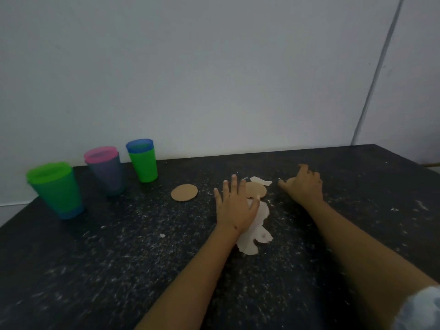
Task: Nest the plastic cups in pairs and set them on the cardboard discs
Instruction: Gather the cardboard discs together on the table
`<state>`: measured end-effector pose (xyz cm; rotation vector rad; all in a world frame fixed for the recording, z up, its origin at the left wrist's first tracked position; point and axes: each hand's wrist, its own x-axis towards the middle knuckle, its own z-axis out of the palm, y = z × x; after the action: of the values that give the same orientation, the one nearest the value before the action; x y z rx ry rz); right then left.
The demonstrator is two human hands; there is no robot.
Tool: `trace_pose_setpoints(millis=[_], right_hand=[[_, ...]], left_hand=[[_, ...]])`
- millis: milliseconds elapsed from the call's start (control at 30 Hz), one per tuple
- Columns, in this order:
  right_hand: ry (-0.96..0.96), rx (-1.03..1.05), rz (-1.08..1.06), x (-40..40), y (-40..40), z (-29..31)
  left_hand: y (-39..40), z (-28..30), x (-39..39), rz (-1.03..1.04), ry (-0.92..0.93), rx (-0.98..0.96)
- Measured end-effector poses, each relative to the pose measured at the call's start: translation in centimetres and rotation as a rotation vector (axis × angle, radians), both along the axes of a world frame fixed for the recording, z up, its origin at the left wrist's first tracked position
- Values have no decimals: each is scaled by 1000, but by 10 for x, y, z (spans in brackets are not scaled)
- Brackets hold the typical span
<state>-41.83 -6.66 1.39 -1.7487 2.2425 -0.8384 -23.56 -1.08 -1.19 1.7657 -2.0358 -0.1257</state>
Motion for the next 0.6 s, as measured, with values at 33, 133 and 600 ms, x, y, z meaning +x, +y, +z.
trace_pose_setpoints(millis=[33, 133, 600], right_hand=[[-1, -35, 19, 10, 0, 3], [-34, -102, 108, 46, -2, 12], [-17, -243, 618, 273, 20, 36]], left_hand=[[0, 6, 12, 26, 9, -24], [4, 27, 51, 110, 19, -121], [70, 57, 273, 559, 95, -595]])
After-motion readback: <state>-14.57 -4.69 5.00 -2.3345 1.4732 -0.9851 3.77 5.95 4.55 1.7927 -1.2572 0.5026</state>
